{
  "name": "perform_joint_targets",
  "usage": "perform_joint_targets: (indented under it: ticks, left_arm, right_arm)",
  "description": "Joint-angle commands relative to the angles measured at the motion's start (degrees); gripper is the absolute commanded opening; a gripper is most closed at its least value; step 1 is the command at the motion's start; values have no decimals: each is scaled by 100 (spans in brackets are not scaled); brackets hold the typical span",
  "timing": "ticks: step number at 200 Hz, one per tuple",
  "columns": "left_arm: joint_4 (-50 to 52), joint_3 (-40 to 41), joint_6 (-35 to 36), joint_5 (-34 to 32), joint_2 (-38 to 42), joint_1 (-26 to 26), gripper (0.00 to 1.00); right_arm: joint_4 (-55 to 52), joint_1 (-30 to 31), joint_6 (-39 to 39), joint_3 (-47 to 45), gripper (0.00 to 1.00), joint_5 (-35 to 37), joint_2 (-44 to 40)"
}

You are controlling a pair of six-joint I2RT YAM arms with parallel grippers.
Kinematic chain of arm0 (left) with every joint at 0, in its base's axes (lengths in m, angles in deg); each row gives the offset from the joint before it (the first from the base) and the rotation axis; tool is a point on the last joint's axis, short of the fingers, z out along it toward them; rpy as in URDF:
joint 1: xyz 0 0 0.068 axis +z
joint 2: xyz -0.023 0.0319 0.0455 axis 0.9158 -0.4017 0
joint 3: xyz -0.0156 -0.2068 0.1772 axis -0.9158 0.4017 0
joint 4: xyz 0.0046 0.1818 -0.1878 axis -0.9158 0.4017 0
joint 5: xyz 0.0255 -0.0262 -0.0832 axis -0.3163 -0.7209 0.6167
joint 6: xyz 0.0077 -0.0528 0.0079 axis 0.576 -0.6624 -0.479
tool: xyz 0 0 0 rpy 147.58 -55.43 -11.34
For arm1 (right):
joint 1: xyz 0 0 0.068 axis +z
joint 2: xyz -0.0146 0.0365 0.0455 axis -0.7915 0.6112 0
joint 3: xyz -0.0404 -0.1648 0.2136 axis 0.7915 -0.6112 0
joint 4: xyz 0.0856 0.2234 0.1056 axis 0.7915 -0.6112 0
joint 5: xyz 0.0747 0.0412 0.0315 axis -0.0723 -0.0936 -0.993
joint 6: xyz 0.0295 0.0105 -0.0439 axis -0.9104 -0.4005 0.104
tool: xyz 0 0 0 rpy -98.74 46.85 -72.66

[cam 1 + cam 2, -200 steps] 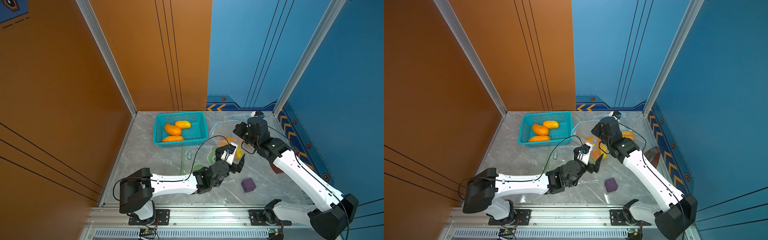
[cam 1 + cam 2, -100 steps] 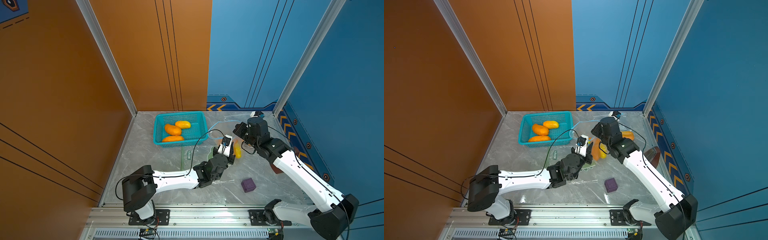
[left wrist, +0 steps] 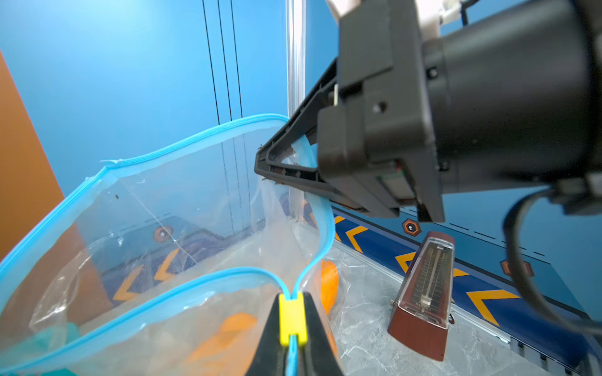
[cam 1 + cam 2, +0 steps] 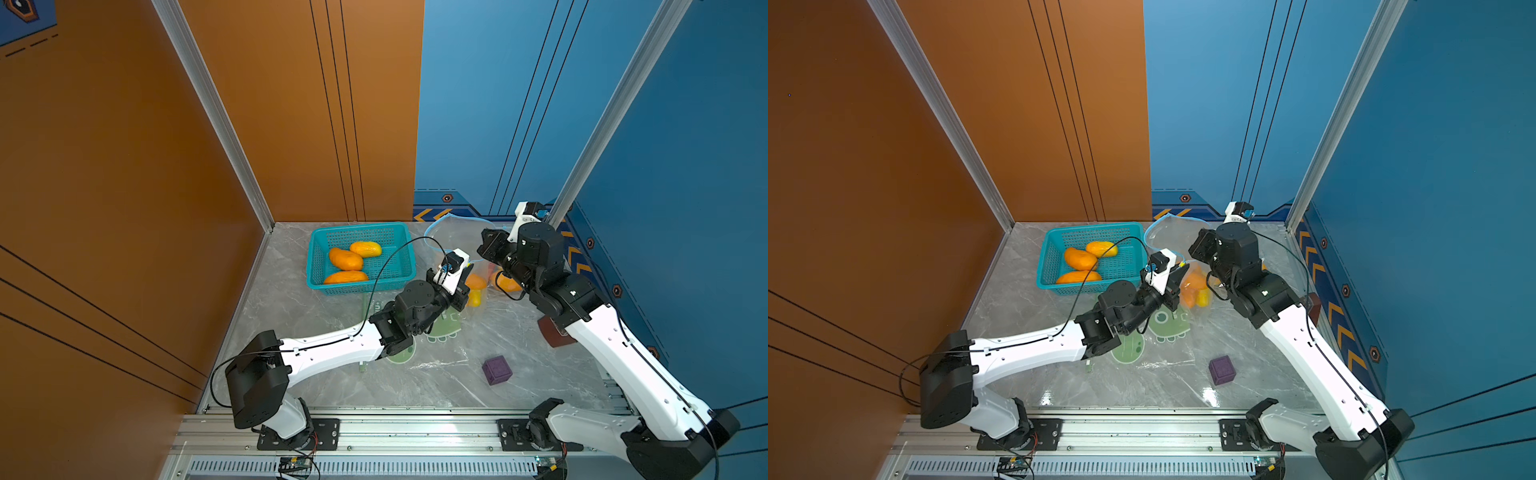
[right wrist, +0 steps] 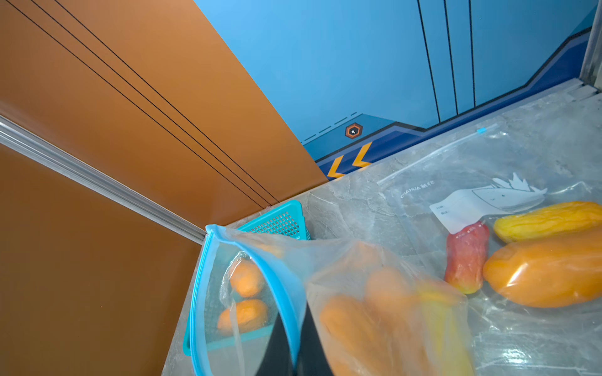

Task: Place the mango in a zip-top bag and seal the zipper
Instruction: Zip the zipper on the zipper food storage bag.

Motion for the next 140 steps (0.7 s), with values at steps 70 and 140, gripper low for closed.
perform_joint_targets:
  ticks: [70,140]
  left_arm:
    - [423,694,-125,2689,1293,1187,0]
    - [783,1296,-131,4100,1759,1725,0]
  right_arm:
    - [-851,-81,941,-228,47,528,-1163]
    - [-1063,-282,4090,-400,63,-2373,-1146]
